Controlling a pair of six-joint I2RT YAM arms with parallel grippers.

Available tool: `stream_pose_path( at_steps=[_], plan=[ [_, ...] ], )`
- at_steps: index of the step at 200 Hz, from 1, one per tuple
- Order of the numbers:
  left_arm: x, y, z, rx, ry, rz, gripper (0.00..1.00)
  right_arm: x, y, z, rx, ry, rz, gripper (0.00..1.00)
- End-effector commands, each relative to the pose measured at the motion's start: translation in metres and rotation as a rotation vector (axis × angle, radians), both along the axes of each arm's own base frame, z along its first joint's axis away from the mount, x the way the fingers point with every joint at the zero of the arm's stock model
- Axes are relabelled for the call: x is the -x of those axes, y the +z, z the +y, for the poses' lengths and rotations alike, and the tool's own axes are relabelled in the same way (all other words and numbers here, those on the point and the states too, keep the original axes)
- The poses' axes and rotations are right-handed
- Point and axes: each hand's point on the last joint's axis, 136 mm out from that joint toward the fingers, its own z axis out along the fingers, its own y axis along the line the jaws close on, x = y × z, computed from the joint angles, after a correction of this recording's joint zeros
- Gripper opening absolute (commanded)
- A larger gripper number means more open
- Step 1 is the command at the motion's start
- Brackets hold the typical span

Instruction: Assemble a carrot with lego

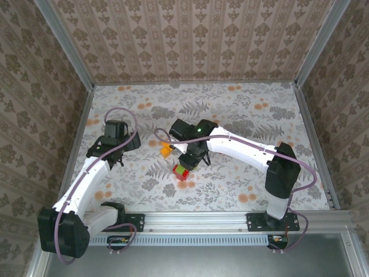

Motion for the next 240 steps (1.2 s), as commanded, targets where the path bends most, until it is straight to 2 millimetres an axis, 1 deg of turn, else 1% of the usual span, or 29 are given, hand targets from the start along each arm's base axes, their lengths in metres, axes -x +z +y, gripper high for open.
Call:
stream_pose_path(
  at_steps=[1,24,75,98,133,240],
  plan=[
    [-0.002,0.009,-0.001,-0.02,-0.018,-0.013,0.95,0.011,0.001,0.002,0.031,0.008,0.047,0.37],
    [-0.002,0.009,-0.001,-0.018,-0.017,-0.015,0.95,0.014,0.0,0.009,0.033,0.027,0.056,0.37],
    [-0.001,0.01,-0.001,-0.017,-0.017,-0.015,0.95,0.013,-0.007,0.021,0.044,0.049,0.067,0.37],
    [-0.001,0.009,-0.001,-0.019,-0.018,-0.014,0.95,0.012,-0.011,0.024,0.054,0.057,0.074,0.37],
    [-0.001,0.009,-0.001,-0.02,-0.018,-0.014,0.95,0.011,-0.013,0.03,0.053,0.067,0.077,0.37],
    [-0.001,0.008,-0.001,-0.022,-0.017,-0.012,0.95,0.014,-0.026,0.034,0.083,0.09,0.104,0.36]
  ],
)
